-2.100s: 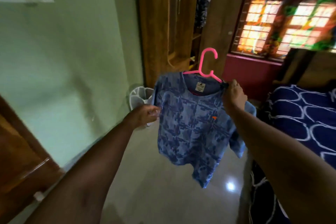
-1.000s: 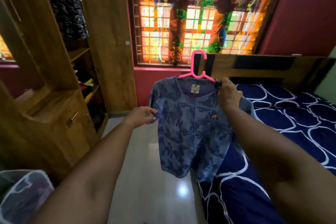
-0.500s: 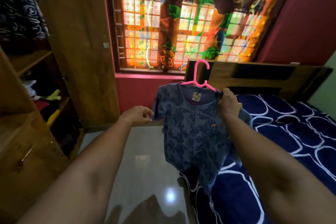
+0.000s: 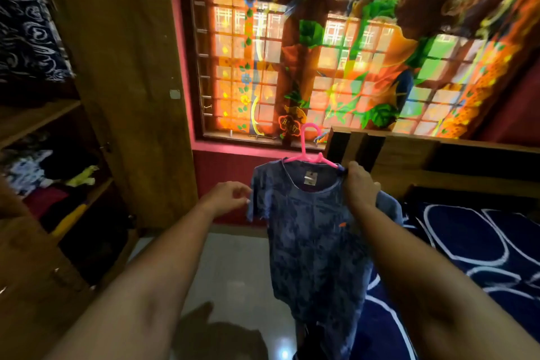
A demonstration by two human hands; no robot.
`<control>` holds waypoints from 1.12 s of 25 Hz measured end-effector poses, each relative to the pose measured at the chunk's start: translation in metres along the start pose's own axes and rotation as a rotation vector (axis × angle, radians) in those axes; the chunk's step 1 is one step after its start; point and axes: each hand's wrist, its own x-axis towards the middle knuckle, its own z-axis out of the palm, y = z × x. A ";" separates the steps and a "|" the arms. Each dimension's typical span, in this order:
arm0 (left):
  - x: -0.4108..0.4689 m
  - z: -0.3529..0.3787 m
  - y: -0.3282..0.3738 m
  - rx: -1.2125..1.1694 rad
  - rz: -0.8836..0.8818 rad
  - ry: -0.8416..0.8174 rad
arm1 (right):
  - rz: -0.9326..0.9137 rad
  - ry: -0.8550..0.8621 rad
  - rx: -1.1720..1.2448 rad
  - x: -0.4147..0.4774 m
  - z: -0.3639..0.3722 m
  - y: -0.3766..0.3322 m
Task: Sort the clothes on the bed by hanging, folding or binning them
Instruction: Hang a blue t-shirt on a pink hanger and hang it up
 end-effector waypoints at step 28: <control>0.154 -0.259 -0.315 0.070 -0.600 0.491 | -0.960 -0.115 0.234 0.241 0.260 -0.497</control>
